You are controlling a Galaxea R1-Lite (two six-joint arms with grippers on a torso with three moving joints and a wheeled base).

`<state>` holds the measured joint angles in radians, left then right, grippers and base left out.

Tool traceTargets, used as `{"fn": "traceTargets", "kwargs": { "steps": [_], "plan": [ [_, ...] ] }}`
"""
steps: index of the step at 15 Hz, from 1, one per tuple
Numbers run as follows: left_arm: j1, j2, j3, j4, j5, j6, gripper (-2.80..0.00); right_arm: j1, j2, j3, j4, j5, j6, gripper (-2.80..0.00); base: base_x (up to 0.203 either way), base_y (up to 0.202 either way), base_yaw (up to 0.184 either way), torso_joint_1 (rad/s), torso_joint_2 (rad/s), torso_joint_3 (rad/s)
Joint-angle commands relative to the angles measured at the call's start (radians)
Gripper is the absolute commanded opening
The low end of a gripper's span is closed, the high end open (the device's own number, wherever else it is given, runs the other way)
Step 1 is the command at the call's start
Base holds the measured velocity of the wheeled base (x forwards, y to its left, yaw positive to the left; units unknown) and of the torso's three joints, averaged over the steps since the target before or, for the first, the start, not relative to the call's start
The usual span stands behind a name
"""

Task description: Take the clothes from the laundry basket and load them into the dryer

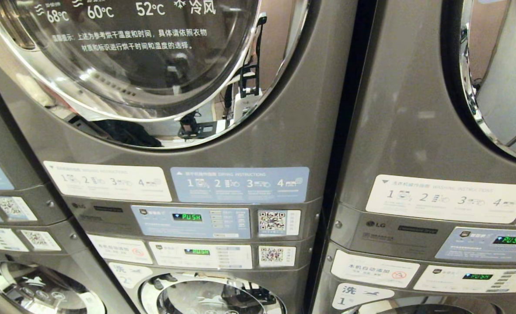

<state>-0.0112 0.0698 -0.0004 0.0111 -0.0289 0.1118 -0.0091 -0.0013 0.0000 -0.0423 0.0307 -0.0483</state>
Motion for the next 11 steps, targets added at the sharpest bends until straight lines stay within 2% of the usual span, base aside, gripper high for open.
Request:
{"fn": "traceTargets", "kwargs": {
  "steps": [1,11],
  "plan": [
    [0.008,-0.071,0.0,0.001,0.007,-0.003,-2.8,0.0,0.001,0.017,-0.002,-0.001,0.022,-2.8,0.0,0.0,0.0,0.0,0.0,0.0],
    [0.008,-0.071,0.002,0.0,0.011,-0.018,-2.8,0.0,0.001,0.018,-0.002,-0.025,0.026,-2.8,0.0,0.0,0.0,0.0,0.0,0.0]
  ]
}}
